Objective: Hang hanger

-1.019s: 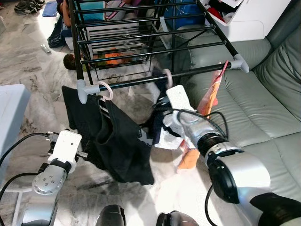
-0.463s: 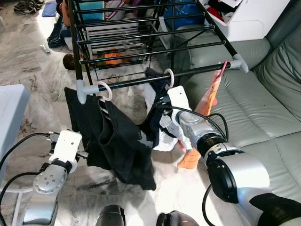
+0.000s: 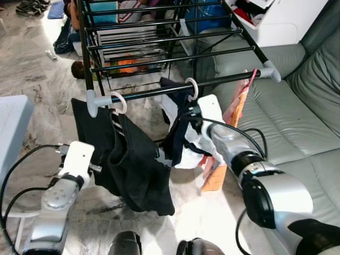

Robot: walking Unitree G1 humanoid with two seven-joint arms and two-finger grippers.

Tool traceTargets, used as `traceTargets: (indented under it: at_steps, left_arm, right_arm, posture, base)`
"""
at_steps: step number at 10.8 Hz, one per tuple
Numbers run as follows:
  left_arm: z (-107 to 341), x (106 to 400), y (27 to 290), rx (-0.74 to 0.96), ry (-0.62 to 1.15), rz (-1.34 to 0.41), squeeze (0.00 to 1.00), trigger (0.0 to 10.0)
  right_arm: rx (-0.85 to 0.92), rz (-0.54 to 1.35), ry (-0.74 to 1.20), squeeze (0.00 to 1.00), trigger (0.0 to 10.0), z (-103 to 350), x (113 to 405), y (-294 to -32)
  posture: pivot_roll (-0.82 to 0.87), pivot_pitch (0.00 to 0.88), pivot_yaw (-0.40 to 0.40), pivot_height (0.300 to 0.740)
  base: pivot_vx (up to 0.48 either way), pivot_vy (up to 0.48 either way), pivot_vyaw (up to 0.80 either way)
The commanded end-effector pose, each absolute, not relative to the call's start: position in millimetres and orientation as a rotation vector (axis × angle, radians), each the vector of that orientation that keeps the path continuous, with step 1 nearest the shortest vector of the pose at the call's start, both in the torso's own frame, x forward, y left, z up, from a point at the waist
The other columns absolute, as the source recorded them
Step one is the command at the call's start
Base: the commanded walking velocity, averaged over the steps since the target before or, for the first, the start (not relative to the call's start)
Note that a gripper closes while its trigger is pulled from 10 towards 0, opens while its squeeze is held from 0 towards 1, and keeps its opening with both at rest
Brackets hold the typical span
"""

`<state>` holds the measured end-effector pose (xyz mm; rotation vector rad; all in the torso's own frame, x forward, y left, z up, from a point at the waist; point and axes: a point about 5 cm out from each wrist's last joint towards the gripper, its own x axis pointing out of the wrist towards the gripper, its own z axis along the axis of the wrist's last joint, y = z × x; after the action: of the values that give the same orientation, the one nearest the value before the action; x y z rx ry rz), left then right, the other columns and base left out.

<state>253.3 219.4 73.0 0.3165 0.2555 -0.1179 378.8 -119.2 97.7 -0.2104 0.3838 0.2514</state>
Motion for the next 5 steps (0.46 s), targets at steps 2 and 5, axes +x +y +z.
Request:
traceTargets:
  at_steps: [2,5]
  left_arm:
    - [68.5,255.7,212.6,0.313,0.257,-0.139,0.0,10.0]
    - [61.5,254.8,203.0,0.279,0.242,-0.145,0.0,10.0]
  right_arm:
    - [-0.149,0.22,0.341,1.0,10.0,97.3,377.7,-130.2]
    - [-0.04,0.188,0.283,1.0,10.0,82.5,365.3,-144.1]
  posture:
    - [0.12,0.02,-0.065,0.74]
    - [0.07,0.0,-0.072,0.74]
  base:
    - [0.0,0.0,0.0]
    - [0.0,0.0,0.0]
